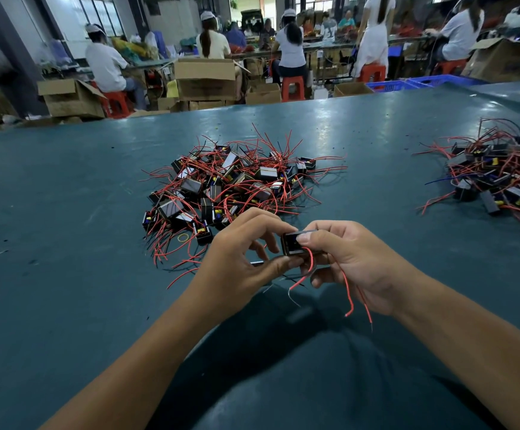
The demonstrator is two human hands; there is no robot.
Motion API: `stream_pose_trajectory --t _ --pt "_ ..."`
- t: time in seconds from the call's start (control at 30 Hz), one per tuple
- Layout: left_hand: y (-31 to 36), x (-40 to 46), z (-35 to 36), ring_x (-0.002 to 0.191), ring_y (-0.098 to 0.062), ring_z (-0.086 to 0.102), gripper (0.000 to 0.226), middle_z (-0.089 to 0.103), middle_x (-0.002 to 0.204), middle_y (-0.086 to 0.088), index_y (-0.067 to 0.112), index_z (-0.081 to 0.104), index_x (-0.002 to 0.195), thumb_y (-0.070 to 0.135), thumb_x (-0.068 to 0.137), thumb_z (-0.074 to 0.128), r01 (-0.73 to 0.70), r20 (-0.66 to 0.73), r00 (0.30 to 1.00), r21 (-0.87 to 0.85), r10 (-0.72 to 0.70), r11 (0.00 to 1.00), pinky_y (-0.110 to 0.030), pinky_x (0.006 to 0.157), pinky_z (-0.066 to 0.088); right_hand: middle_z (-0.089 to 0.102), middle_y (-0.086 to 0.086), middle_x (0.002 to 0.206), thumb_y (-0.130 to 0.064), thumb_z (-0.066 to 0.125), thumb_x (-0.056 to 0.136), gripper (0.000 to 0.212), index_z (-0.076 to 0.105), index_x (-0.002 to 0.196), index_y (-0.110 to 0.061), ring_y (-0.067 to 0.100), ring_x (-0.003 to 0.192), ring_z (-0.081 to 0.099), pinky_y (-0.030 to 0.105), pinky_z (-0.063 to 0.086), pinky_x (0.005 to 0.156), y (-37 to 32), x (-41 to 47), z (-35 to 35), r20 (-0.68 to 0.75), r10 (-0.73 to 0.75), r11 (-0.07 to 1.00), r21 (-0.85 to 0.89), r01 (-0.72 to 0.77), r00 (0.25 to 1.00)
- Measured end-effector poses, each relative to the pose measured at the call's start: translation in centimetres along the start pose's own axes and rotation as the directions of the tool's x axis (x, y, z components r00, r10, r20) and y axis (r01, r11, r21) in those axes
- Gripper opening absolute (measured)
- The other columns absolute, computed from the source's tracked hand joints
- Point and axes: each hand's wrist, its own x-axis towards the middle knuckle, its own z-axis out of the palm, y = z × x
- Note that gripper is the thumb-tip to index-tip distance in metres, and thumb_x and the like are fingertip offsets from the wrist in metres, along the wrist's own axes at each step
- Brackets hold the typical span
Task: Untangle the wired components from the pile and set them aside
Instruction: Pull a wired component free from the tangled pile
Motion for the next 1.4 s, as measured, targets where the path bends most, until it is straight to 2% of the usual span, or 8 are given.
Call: stream_pose_trajectory --t 0.17,0.33,0.47,0.6,0.77,0.93,1.1,1.4 --pt "0.3 0.1 0.0 0.094 -0.014 0.057 0.04 0.059 0.11 0.003 0.014 0.064 0.116 0.029 0.082 0.08 -0.077 -0.057 0.995 0.165 0.087 0.983 -0.025 0.077 0.047 0.071 0.007 0.073 -0.017 0.061 0.095 0.019 0.064 0.078 -0.01 0.017 0.061 0.063 0.024 0.049 0.046 -0.2 0.0 0.0 -0.03 0.036 0.995 -0.093 -0.038 0.999" --pt "0.4 0.0 0.3 0.093 -0.013 0.057 0.021 0.059 0.102 0.0 0.013 0.071 0.106 0.024 0.089 0.075 -0.173 -0.072 0.98 0.17 0.187 0.97 -0.022 0.082 0.042 0.07 0.006 0.071 -0.018 0.061 0.093 0.017 0.064 0.078 -0.011 0.015 0.057 0.061 0.024 0.047 0.046 -0.2 0.0 -0.2 -0.074 0.013 0.985 -0.168 -0.025 0.997" --pt "0.3 0.0 0.3 0.092 -0.017 0.058 0.02 0.057 0.1 0.0 0.02 0.071 0.109 0.013 0.09 0.074 -0.198 -0.031 0.978 0.165 0.206 0.966 -0.024 0.081 0.044 0.07 0.009 0.074 -0.02 0.061 0.092 0.021 0.068 0.073 -0.015 0.015 0.056 0.061 0.023 0.046 0.047 -0.2 0.0 -0.2 -0.081 0.018 0.981 -0.191 -0.033 0.997" --pt "0.5 -0.1 0.2 0.096 -0.008 0.054 0.028 0.055 0.105 0.004 0.014 0.071 0.113 0.008 0.086 0.075 -0.234 0.069 0.972 0.172 0.225 0.957 -0.019 0.084 0.042 0.07 0.007 0.07 -0.025 0.063 0.091 0.026 0.067 0.065 -0.019 0.015 0.055 0.06 0.022 0.044 0.048 0.0 0.1 -0.3 -0.118 0.029 0.972 -0.228 -0.056 0.993" --pt "0.6 -0.4 0.7 0.087 -0.019 0.062 0.016 0.061 0.098 -0.001 0.009 0.074 0.103 0.018 0.092 0.069 -0.248 0.032 0.968 0.218 0.247 0.944 -0.036 0.074 0.054 0.068 0.003 0.067 -0.026 0.065 0.089 0.02 0.065 0.072 -0.016 0.013 0.056 0.058 0.024 0.039 0.05 0.2 0.3 -0.6 -0.107 0.032 0.953 -0.297 -0.063 0.994" --pt "0.5 0.1 0.2 0.08 -0.007 0.062 0.01 0.067 0.089 0.006 0.013 0.075 0.096 0.02 0.091 0.069 -0.083 -0.123 0.988 0.122 0.098 0.989 -0.015 0.073 0.044 0.068 0.004 0.068 -0.029 0.064 0.094 0.024 0.063 0.076 -0.013 0.012 0.053 0.054 0.02 0.041 0.046 -0.1 0.4 -1.1 -0.114 0.032 0.953 -0.296 -0.065 0.993" --pt "0.6 0.0 -0.2 0.07 -0.009 0.065 0.006 0.073 0.079 0.004 0.022 0.077 0.089 0.019 0.088 0.071 0.236 -0.115 0.954 -0.281 -0.276 0.93 -0.02 0.066 0.052 0.067 0.003 0.068 -0.035 0.062 0.095 0.029 0.062 0.075 -0.014 0.012 0.052 0.053 0.024 0.042 0.049 -0.4 0.5 -1.6 -0.1 0.045 0.952 -0.299 -0.074 0.994" --pt "1.5 0.1 0.4 0.064 -0.014 0.066 0.005 0.074 0.077 -0.011 0.011 0.073 0.081 0.016 0.081 0.075 0.319 -0.105 0.908 -0.458 -0.407 0.83 -0.018 0.062 0.051 0.064 0.005 0.063 -0.039 0.068 0.089 0.032 0.06 0.071 -0.014 0.014 0.052 0.054 0.026 0.043 0.048 0.2 0.6 -0.9 -0.185 -0.096 0.959 -0.279 0.041 0.978"
